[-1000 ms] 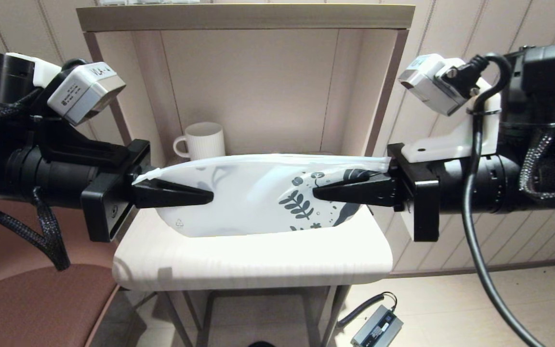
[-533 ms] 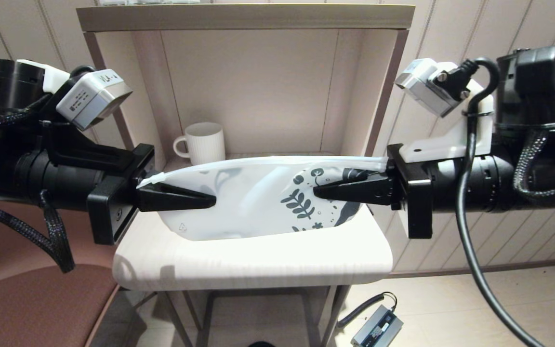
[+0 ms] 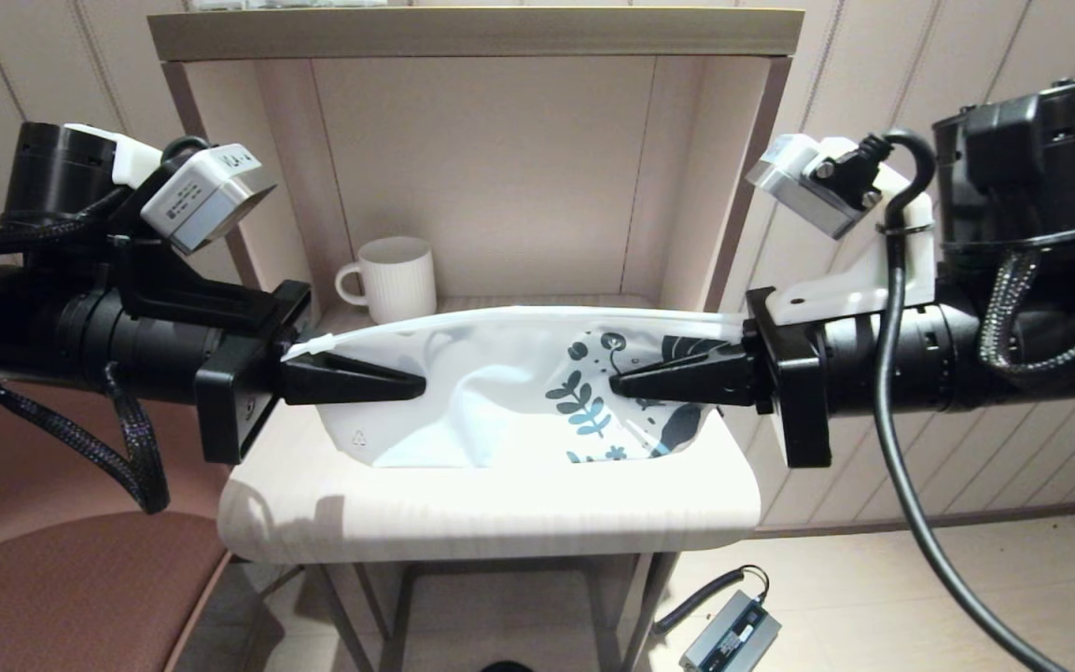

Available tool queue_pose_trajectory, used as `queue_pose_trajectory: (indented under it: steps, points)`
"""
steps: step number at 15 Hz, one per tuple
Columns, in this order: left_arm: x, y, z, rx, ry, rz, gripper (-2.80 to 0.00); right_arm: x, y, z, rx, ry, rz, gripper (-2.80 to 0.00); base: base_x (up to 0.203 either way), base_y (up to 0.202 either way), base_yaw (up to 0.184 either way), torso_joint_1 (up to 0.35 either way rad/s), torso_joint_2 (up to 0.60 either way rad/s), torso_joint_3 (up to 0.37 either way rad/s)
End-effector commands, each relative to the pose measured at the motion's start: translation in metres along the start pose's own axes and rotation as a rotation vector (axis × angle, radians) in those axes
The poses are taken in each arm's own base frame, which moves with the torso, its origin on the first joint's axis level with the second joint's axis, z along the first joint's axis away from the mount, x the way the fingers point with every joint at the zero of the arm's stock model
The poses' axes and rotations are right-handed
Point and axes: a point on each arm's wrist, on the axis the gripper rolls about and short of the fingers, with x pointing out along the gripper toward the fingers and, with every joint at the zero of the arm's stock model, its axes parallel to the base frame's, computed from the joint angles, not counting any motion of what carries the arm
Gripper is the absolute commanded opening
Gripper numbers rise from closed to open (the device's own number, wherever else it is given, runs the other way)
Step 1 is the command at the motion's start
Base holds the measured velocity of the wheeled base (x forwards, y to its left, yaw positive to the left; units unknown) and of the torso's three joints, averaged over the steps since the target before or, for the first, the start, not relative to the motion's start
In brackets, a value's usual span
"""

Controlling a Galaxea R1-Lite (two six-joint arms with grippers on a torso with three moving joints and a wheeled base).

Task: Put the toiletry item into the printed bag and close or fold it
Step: Hand it to the other hand

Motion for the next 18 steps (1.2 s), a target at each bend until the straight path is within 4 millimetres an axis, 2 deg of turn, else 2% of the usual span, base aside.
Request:
queue_pose_trajectory:
  steps: [1,2,4,9,12,14,16,18]
  points:
    - [0.001,0.001,-0.001,-0.003,-0.001,-0.007,-2.8,-0.001,0.002,0.001,0.02,0.037,-0.011,-2.8,0.0,0.0,0.0,0.0,0.0,0.0]
    - [0.001,0.001,-0.001,-0.001,-0.001,-0.008,-2.8,-0.001,0.002,0.001,0.01,0.041,-0.028,0.0,0.0,0.0,0.0,0.0,0.0,0.0]
    - [0.002,0.002,-0.003,-0.008,0.002,-0.01,-2.8,-0.004,0.003,0.006,-0.018,0.024,-0.029,0.0,0.0,0.0,0.0,0.0,0.0,0.0]
    - [0.008,0.011,-0.009,-0.03,0.018,-0.008,-2.8,-0.02,0.011,0.032,-0.07,-0.056,-0.051,0.0,0.0,0.0,0.0,0.0,0.0,0.0]
    - [0.023,0.019,-0.011,-0.051,0.062,0.008,-2.8,-0.026,0.018,0.052,-0.089,-0.068,-0.042,0.0,0.0,0.0,0.0,0.0,0.0,0.0]
    - [0.031,0.013,-0.005,-0.078,0.139,0.053,-2.8,-0.023,0.022,0.061,-0.1,-0.024,-0.03,0.0,0.0,0.0,0.0,0.0,0.0,0.0]
    - [0.032,0.006,0.005,-0.138,0.2,0.04,-2.8,-0.011,0.022,0.068,-0.131,0.041,-0.045,0.0,0.0,0.0,0.0,0.0,0.0,0.0]
    - [0.035,0.008,0.003,-0.163,0.222,0.028,-2.8,0.004,0.024,0.076,-0.155,0.073,-0.039,0.0,0.0,0.0,0.0,0.0,0.0,0.0]
